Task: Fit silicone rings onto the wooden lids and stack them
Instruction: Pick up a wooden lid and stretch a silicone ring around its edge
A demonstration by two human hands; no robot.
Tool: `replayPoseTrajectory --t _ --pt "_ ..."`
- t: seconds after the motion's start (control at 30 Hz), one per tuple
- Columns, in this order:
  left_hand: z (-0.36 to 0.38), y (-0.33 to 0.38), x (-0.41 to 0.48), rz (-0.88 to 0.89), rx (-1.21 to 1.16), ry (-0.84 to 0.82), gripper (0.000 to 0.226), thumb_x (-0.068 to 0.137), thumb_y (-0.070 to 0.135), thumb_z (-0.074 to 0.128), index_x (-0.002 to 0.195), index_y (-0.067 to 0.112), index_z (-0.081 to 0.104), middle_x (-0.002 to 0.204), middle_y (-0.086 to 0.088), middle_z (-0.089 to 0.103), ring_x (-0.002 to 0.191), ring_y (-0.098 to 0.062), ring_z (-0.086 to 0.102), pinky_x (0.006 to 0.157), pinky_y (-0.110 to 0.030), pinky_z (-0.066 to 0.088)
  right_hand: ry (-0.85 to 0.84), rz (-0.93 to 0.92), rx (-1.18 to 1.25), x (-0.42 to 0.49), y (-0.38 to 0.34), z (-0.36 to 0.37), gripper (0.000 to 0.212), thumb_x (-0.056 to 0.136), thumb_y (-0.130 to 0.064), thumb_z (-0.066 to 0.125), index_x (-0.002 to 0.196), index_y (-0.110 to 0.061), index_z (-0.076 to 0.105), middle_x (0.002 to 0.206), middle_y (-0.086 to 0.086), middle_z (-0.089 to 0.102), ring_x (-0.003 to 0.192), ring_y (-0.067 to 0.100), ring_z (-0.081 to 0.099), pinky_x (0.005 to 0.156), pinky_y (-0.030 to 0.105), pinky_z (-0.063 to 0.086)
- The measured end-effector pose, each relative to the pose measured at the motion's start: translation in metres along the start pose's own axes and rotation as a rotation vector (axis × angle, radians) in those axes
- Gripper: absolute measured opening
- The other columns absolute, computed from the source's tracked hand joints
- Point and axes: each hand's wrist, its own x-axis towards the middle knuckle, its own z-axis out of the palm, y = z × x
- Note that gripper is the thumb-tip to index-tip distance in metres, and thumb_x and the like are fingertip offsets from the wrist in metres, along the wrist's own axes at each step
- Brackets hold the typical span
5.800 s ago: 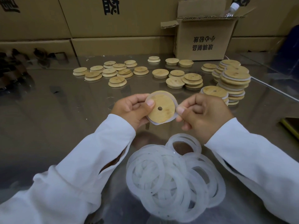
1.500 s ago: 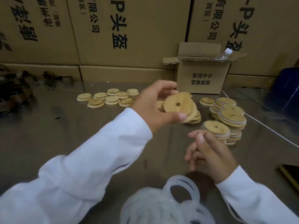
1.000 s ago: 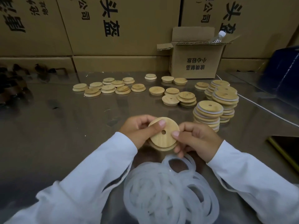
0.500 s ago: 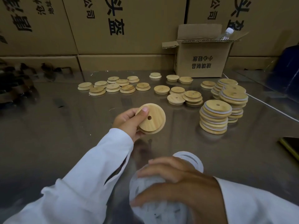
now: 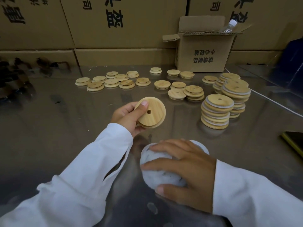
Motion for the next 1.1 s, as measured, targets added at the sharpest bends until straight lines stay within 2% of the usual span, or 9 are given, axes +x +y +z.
replayPoseTrajectory --t 0.07,0.13,0.17,0.3,0.5,0.73,0.9,0.97,1.1 --pt "0.0 0.0 -0.001 0.0 0.001 -0.005 0.014 0.082 0.019 0.062 0.07 0.017 0.067 0.069 -0.001 0.067 0.069 -0.016 0.065 0.051 -0.026 0.053 -0.087 0.093 -0.007 0.004 0.002 -0.005 0.039 0.074 -0.04 0.061 0.113 -0.039 0.062 0.126 -0.011 0.056 0.12 0.014 0.051 0.099 0.044 0.043" --pt "0.001 0.0 -0.001 0.0 0.001 -0.012 0.013 0.082 0.019 0.062 0.07 0.017 0.067 0.071 -0.003 0.067 0.069 -0.016 0.065 0.05 -0.025 0.053 -0.183 0.141 0.062 0.005 0.009 -0.01 0.048 0.085 -0.058 0.046 0.13 -0.042 0.043 0.141 -0.019 0.037 0.132 0.005 0.031 0.114 0.031 0.016" --pt "0.001 0.0 -0.002 -0.001 0.0 -0.013 0.013 0.082 0.02 0.062 0.07 0.017 0.067 0.072 -0.003 0.067 0.07 -0.017 0.065 0.05 -0.025 0.053 -0.232 0.173 0.113 0.006 0.01 -0.013 0.056 0.081 -0.069 0.038 0.132 -0.045 0.036 0.14 -0.024 0.033 0.13 0.0 0.027 0.112 0.024 0.012" --pt "0.001 -0.001 -0.002 -0.019 -0.017 -0.019 0.013 0.082 0.021 0.062 0.069 0.019 0.067 0.078 -0.005 0.065 0.076 -0.02 0.063 0.051 -0.026 0.054 0.004 0.413 0.287 0.011 0.018 -0.025 0.046 0.077 -0.067 0.033 0.111 -0.043 0.052 0.106 -0.024 0.051 0.104 0.003 0.047 0.095 0.034 0.042" --pt "0.005 -0.004 -0.001 -0.099 -0.051 -0.061 0.01 0.086 0.021 0.058 0.08 0.015 0.063 0.094 -0.01 0.061 0.092 -0.028 0.061 0.057 -0.035 0.057 -0.003 0.507 0.134 0.015 0.023 -0.024 0.033 0.066 -0.063 0.038 0.081 -0.04 0.056 0.084 -0.018 0.054 0.087 0.007 0.05 0.086 0.035 0.044" --pt "0.007 -0.005 0.0 -0.157 -0.064 -0.03 0.012 0.092 0.021 0.051 0.088 0.011 0.057 0.122 -0.023 0.052 0.1 -0.043 0.059 0.052 -0.036 0.057 0.046 0.514 0.136 0.018 0.016 -0.019 0.012 0.072 -0.045 0.056 0.081 -0.045 0.049 0.083 -0.023 0.045 0.087 0.005 0.043 0.091 0.031 0.037" --pt "0.011 -0.005 -0.004 -0.15 -0.061 -0.071 0.019 0.094 0.022 0.048 0.103 0.006 0.051 0.115 -0.028 0.058 0.063 -0.03 0.069 0.051 -0.032 0.057 -0.047 0.505 0.143 0.018 0.015 -0.016 0.034 0.072 -0.058 0.045 0.099 -0.044 0.059 0.1 -0.025 0.045 0.099 0.003 0.043 0.098 0.034 0.036" --pt "0.011 -0.005 -0.005 -0.143 -0.051 -0.077 0.019 0.094 0.022 0.048 0.103 0.007 0.052 0.115 -0.027 0.058 0.063 -0.03 0.07 0.051 -0.032 0.057 -0.058 0.502 0.152 0.018 0.017 -0.016 0.033 0.072 -0.059 0.046 0.097 -0.043 0.061 0.101 -0.026 0.046 0.103 0.005 0.044 0.098 0.036 0.037" --pt "0.01 -0.002 -0.008 -0.127 -0.04 -0.104 0.02 0.094 0.02 0.047 0.108 0.01 0.056 0.116 -0.026 0.058 0.066 -0.032 0.07 0.051 -0.032 0.057 0.009 0.43 0.232 0.019 0.014 -0.015 0.005 0.075 -0.042 0.061 0.073 -0.042 0.056 0.092 -0.029 0.047 0.102 0.004 0.043 0.095 0.033 0.038"
